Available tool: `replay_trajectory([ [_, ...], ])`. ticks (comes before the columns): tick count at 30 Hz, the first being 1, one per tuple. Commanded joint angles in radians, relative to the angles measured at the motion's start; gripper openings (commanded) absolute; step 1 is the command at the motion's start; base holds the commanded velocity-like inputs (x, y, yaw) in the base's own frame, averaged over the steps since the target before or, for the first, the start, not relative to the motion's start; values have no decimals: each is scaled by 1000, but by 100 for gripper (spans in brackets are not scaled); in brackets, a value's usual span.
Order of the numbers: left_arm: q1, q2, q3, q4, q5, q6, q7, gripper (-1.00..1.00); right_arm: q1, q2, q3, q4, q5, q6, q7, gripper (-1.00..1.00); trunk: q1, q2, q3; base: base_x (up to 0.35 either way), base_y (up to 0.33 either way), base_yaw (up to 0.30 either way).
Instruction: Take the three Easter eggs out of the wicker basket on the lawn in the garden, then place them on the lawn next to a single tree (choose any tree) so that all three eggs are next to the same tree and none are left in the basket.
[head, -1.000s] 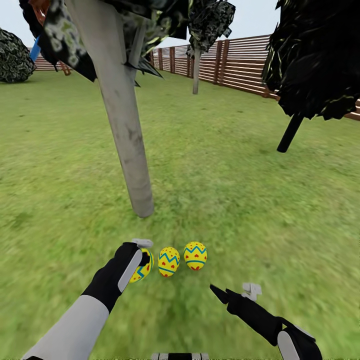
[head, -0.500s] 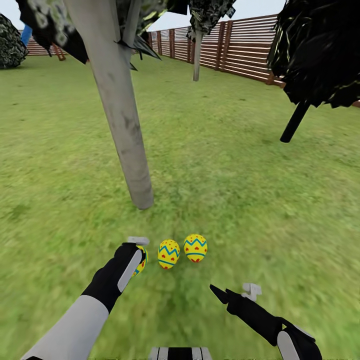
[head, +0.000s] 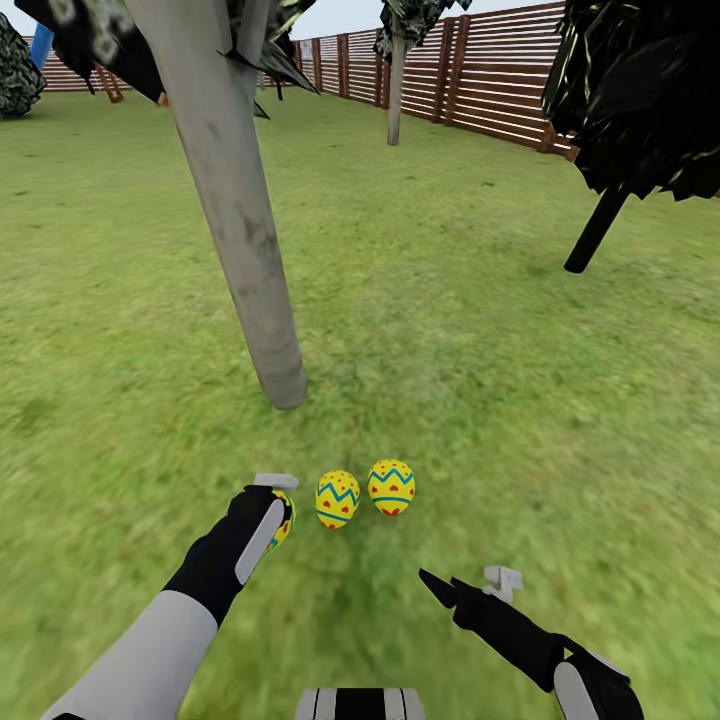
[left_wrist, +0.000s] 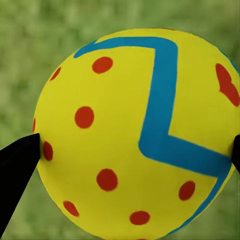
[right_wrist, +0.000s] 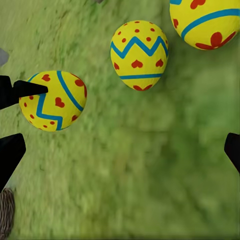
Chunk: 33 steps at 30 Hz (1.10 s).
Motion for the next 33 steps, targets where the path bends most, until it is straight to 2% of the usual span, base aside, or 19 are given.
replay_trajectory([
  [1,-1,0,-2,-1,11,2,10,-100,0,1,-3,0,-5,8,2,100,0,0,-1,0,0,0],
  [5,-1,0,-2,0,10,2,10,-100,0,1,-3,0,-5,8,2,100,0,0,-1,77,0,0],
  [16,-1,0,-2,1,8,2,10,-100,0,1,-3,0,-5,8,2,100,0,0,-1,286,0,0],
  [33,-1,2,0,1,9,2,9,-100,0,0,-3,0,-5,8,2,100,0,0,-1,87,0,0],
])
